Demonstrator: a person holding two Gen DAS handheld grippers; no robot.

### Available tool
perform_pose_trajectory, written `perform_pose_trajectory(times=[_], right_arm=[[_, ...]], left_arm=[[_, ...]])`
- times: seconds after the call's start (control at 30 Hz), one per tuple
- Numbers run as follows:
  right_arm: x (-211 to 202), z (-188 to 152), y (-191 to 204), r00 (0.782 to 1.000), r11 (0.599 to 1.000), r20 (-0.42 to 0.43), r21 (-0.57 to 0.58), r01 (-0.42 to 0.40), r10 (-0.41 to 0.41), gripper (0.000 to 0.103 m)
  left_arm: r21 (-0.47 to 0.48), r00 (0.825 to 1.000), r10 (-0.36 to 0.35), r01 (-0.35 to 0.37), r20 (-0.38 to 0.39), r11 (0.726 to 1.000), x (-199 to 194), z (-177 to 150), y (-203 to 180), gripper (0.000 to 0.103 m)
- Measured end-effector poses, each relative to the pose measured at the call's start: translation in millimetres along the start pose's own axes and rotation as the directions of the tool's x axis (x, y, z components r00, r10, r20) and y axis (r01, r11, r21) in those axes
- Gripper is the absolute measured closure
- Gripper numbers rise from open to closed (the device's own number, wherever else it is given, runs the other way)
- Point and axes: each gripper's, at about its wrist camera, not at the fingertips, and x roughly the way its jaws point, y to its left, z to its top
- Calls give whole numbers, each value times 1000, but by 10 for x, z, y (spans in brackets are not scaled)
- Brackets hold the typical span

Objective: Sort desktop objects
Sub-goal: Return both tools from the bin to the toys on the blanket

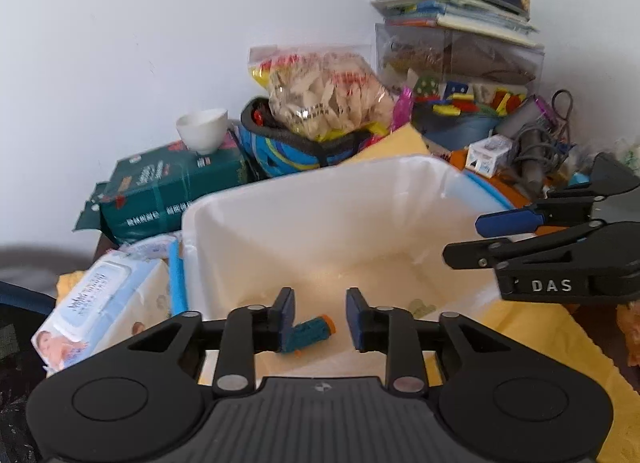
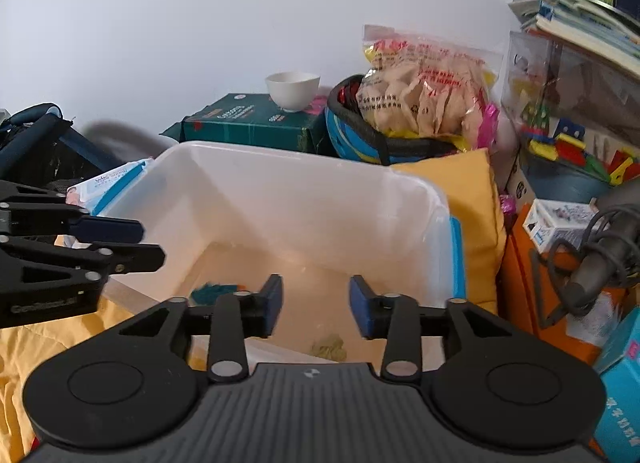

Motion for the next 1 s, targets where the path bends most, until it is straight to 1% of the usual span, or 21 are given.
perform_pose_trajectory(times=[0.07,0.1,0.13,0.17,0.2,0.23,0.27,0.3,0.33,0.37,0.47,0.53,0.6,0.67,0.7,0.8,0.87,0.9,0.93,0.97,1.0], right_arm=[[-84,10,1,1000,1000,24,-1,-1,1,39],[-142,10,7,999,1000,37,1,-3,3,34],[-193,15,10,999,1000,48,5,-8,7,21],[-284,-5,16,998,1000,66,10,-18,17,10],[-355,-18,14,996,999,86,9,-33,32,7],[-435,-43,15,994,999,104,5,-46,45,2],[-513,-76,23,992,999,118,1,-51,51,0],[-593,-123,36,990,999,133,-2,-50,50,0],[-656,-167,54,989,999,137,-10,-48,49,0],[-705,-221,82,991,998,119,-30,-53,56,0],[-726,-385,185,998,991,-1,-115,-66,67,0],[-756,-627,269,997,984,-41,-164,-71,65,0],[-786,-878,315,994,981,-68,-170,-99,88,0],[-792,-1106,328,986,978,-114,-154,-140,123,0],[-787,-1224,320,982,978,-136,-139,-153,134,1],[-810,-1472,273,975,983,-176,-93,-157,139,8],[-828,-1607,260,967,982,-210,-88,-169,147,19],[-842,-1662,260,964,980,-220,-89,-175,152,22],[-871,-1717,261,959,977,-229,-89,-192,168,28],[-890,-1751,265,949,969,-243,-99,-228,198,33],[-912,-1784,284,932,951,-267,-122,-285,245,33]], left_arm=[[-8,1000,13,-13,26,1000,-169,-3,-36,62],[-18,999,16,-15,42,1000,-267,-15,-52,57],[-25,999,12,-11,53,1000,-352,-27,-65,53],[-33,998,8,-6,62,999,-434,-39,-78,50],[-43,997,6,-3,72,999,-529,-67,-93,44],[-52,997,8,-3,82,999,-620,-104,-111,38],[-59,996,15,-10,85,998,-702,-147,-134,36],[-64,997,23,-18,80,998,-757,-181,-153,33],[-69,997,39,-34,70,997,-805,-228,-178,32],[-71,997,51,-47,62,996,-847,-286,-198,33],[-104,998,54,-52,15,993,-943,-505,-242,32],[-148,999,44,-48,-30,988,-971,-686,-255,32],[-164,997,21,-34,-81,986,-981,-873,-293,33],[-157,990,22,-45,-142,987,-993,-1073,-355,33],[-146,987,26,-49,-158,988,-1024,-1178,-391,33],[-131,980,-23,-3,-198,991,-1111,-1445,-507,33],[-170,974,-52,14,-222,985,-1157,-1578,-528,33],[-205,968,-79,30,-236,978,-1153,-1626,-509,33],[-255,961,-108,42,-253,966,-1143,-1674,-464,33],[-288,956,-117,36,-268,957,-1139,-1704,-430,33],[-301,953,-116,28,-279,953,-1141,-1728,-403,33]])
